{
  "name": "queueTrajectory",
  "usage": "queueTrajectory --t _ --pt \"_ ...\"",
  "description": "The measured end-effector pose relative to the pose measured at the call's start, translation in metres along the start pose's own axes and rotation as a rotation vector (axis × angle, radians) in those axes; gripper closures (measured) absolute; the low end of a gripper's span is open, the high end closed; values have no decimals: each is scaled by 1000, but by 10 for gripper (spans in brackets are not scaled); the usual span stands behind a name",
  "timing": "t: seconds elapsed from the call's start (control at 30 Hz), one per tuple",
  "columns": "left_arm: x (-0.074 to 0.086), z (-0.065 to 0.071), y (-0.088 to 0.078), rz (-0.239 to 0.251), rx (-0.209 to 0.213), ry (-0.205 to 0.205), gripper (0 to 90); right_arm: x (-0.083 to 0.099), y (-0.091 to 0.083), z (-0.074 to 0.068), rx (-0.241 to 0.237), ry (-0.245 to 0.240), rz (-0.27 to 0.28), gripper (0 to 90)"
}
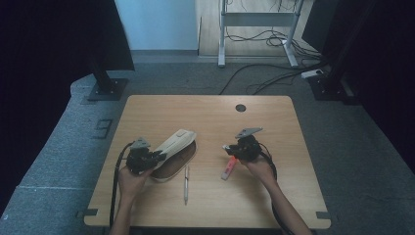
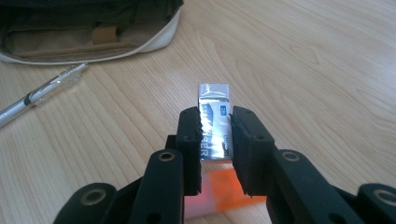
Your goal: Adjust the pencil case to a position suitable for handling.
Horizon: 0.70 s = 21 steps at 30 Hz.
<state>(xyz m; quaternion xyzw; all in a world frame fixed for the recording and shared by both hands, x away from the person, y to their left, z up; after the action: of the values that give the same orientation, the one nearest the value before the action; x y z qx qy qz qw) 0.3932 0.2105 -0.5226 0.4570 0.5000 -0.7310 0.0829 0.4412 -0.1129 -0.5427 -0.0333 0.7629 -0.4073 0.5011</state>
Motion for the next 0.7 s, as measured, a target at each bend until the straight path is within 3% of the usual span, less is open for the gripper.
queueTrajectory --t 0.7 --pt "-1 1 0 6 5 1 757 -25 42 -24 -46 -48 -13 719"
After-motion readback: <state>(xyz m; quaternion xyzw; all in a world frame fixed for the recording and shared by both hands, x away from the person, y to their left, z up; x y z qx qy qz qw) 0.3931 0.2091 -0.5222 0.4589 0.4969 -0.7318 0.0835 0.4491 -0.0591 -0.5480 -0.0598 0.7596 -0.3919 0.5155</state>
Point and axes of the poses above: each handheld gripper's, and its own axes: y roughly forward along the jaws, x roughly out of its underside, z roughly to its right, the point moved 6 cm from there along y, roughly forward along the jaws, and after that the axes turned 6 degrees about -x, right-handed, at the moved point
